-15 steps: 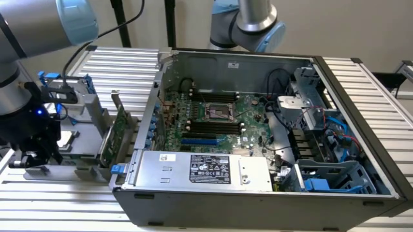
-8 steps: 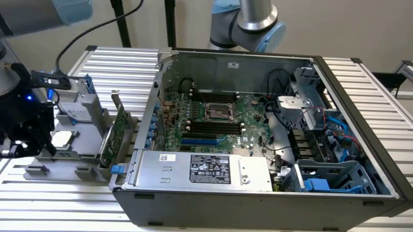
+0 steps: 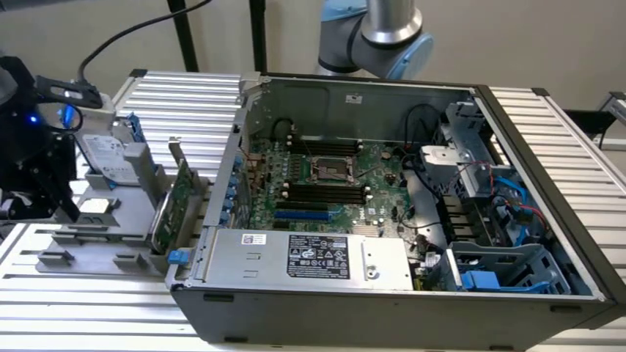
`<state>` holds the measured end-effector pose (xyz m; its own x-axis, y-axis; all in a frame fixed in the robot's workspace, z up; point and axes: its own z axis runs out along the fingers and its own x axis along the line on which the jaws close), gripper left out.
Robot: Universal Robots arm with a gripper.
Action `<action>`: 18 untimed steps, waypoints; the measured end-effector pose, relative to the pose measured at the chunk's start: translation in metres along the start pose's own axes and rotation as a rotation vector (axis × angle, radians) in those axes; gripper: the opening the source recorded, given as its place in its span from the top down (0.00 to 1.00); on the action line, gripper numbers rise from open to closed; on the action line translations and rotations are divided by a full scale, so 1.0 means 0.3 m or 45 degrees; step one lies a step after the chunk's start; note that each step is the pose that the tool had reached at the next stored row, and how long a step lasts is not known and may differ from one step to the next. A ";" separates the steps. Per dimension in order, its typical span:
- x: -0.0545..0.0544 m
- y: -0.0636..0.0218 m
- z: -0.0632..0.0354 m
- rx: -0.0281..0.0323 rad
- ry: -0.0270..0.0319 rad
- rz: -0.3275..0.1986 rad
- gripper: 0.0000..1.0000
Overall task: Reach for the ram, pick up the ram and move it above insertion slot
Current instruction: 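Pick up the ram and move it above insertion slot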
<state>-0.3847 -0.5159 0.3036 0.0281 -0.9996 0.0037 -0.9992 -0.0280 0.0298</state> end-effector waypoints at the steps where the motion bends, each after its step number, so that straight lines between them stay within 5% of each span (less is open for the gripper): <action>1: 0.000 -0.008 -0.016 0.0002 -0.0005 -0.001 0.86; 10: 0.003 -0.085 -0.154 0.0002 -0.0051 -0.006 0.86; 18: 0.007 -0.192 -0.276 0.0007 -0.0151 -0.007 0.86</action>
<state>-0.3245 -0.5159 0.3845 0.0333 -0.9994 -0.0084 -0.9990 -0.0335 0.0293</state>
